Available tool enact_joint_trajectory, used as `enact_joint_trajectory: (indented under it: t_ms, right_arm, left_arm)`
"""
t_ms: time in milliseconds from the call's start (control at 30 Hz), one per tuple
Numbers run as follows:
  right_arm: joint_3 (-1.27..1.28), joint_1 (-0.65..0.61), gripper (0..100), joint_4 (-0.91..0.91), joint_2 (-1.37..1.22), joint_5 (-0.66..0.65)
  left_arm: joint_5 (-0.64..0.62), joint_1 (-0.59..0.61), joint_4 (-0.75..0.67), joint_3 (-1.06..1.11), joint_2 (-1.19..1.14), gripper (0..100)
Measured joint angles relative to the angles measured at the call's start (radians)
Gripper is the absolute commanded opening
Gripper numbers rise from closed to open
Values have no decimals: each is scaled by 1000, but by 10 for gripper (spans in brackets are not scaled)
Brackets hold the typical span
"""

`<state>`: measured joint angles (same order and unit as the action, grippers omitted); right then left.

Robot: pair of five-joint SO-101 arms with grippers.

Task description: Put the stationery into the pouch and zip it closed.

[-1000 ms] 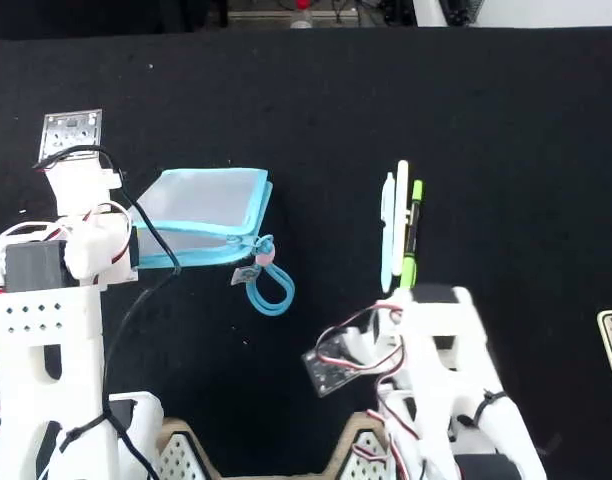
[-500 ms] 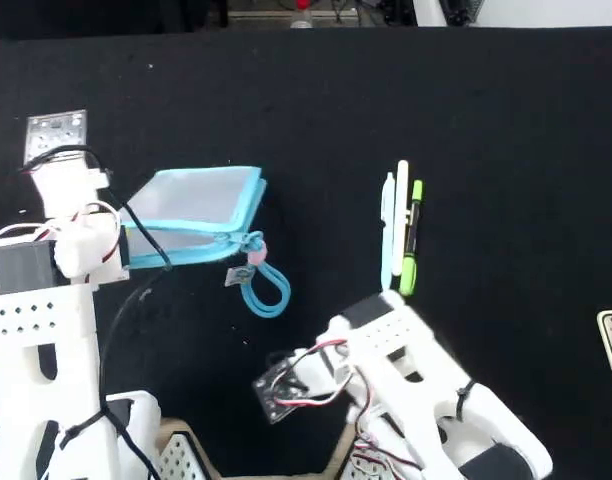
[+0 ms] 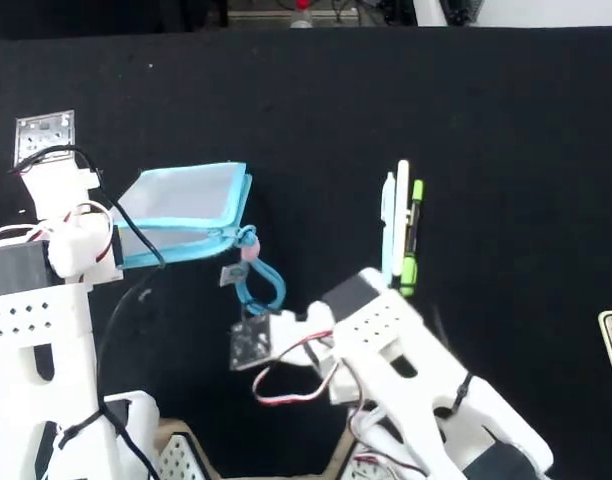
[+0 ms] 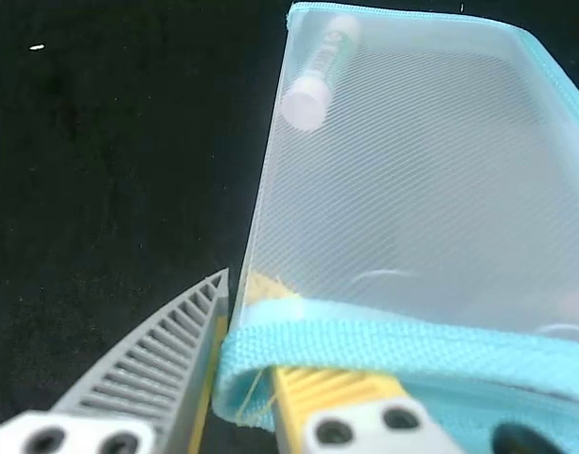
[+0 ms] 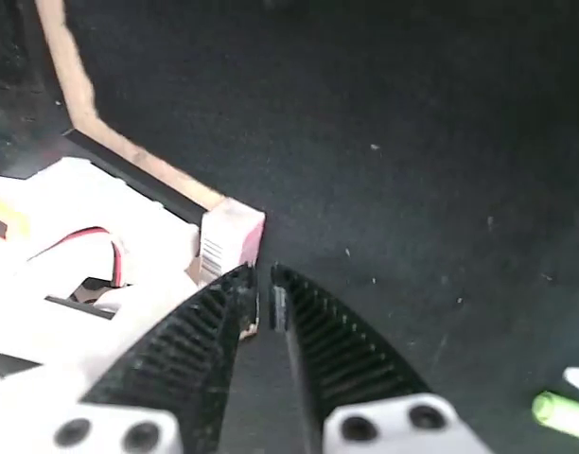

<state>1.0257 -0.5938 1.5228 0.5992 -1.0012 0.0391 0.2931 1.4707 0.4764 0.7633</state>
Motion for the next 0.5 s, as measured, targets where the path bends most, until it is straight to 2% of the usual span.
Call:
enact_joint_trajectory:
  t_ms: [100,233,367,500]
  right_arm:
    - [0,-57,50,-6,0,12]
    - [0,-71,138,-6,0,12]
    - [0,-69,138,-26,-63,15]
    - [2,-69,81,-63,-195,15]
  left_arm:
    - [0,2,0,0,0,30]
    - [0,3,0,0,0,30]
    - [0,3,0,0,0,30]
    - [0,3,0,0,0,30]
